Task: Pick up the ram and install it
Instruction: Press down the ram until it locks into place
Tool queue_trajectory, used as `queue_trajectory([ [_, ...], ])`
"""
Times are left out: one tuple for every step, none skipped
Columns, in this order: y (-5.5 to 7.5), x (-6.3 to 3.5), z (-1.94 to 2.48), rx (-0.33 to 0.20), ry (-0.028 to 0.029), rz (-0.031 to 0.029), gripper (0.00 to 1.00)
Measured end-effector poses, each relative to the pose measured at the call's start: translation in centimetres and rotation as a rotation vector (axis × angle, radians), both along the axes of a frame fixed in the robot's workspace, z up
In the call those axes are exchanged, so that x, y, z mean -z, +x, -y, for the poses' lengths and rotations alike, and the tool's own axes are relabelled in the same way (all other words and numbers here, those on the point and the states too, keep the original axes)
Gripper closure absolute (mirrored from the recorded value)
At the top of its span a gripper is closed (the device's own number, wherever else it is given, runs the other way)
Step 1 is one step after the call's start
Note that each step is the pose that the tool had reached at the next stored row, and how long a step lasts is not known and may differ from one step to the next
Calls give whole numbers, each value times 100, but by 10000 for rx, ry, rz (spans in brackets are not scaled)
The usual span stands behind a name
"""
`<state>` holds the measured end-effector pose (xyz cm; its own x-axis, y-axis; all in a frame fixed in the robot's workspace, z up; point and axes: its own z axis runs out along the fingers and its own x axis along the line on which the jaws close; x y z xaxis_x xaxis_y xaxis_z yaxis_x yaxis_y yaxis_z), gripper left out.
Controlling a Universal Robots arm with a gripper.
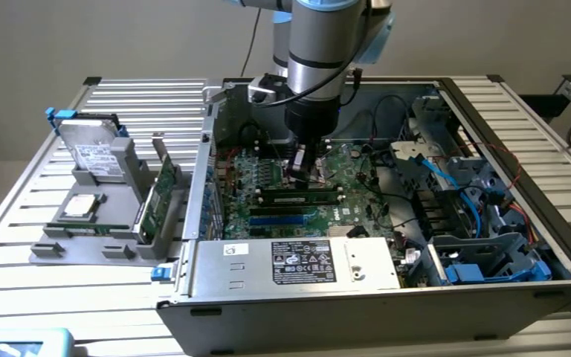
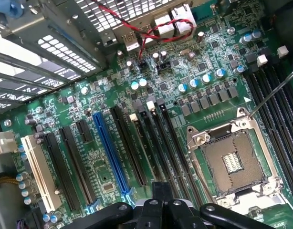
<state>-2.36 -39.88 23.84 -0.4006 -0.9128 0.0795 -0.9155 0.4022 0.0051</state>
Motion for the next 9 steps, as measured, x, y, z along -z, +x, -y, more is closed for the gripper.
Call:
queue_trajectory([
  [0, 0, 0, 126, -1, 0, 89],
  [0, 0, 0, 267, 0, 0, 89],
  [0, 0, 0, 397, -1, 0, 89],
  [0, 0, 0, 533, 0, 0, 89],
  [0, 0, 0, 672, 0, 0, 89],
  [0, 0, 0, 796, -1, 0, 89],
  [0, 0, 0, 940, 0, 0, 89],
  [0, 0, 0, 1057, -1, 0, 89],
  [0, 0, 0, 1194, -1, 0, 89],
])
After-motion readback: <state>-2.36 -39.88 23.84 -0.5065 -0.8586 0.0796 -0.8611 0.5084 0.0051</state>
